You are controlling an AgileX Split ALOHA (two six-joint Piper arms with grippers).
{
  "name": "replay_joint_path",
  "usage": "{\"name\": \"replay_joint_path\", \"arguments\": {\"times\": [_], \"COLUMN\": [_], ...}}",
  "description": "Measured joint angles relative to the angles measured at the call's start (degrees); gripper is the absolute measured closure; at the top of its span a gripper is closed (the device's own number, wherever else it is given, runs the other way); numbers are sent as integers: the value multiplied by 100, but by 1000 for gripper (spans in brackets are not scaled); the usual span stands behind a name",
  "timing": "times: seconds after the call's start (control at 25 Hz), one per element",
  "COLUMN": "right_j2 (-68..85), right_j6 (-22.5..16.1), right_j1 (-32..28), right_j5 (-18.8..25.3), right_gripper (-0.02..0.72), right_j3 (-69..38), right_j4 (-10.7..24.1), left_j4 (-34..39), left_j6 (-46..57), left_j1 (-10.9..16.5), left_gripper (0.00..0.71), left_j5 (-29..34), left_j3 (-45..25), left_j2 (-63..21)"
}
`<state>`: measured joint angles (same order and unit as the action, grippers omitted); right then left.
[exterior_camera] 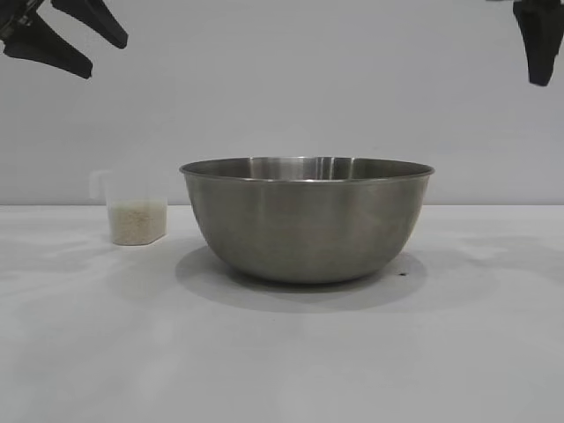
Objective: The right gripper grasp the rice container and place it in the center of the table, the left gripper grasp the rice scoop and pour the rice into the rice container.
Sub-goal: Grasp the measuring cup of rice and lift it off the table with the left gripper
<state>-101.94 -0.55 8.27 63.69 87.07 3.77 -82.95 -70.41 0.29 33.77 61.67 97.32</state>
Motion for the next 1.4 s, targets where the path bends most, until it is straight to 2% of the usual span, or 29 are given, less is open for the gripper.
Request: {"name": "replay_joint_path", "arguments": {"times": [0.24,0.52,0.68,1.08,1.4], "right_j2": [549,856,949,1459,2240], "right_j6": [59,70,80,80,80], "right_j1": [-11,-527,-716,-741,-741], "right_j5": [-337,-602,-625,-635,-463], "right_gripper": [342,342,342,342,342], "right_j3": [-692,-1117,-1164,-1168,-1177], "right_j4": [-23,-162,-254,-361,-404], "left_j4": [0,0,0,0,0], "left_j6": [0,0,0,0,0], "left_j1": [0,0,0,0,0], "left_gripper": [326,326,326,326,326], "left_j5": [-13,-34,-34,-34,-34], "left_j3": [0,0,0,0,0], "left_j2": [0,0,0,0,0]}}
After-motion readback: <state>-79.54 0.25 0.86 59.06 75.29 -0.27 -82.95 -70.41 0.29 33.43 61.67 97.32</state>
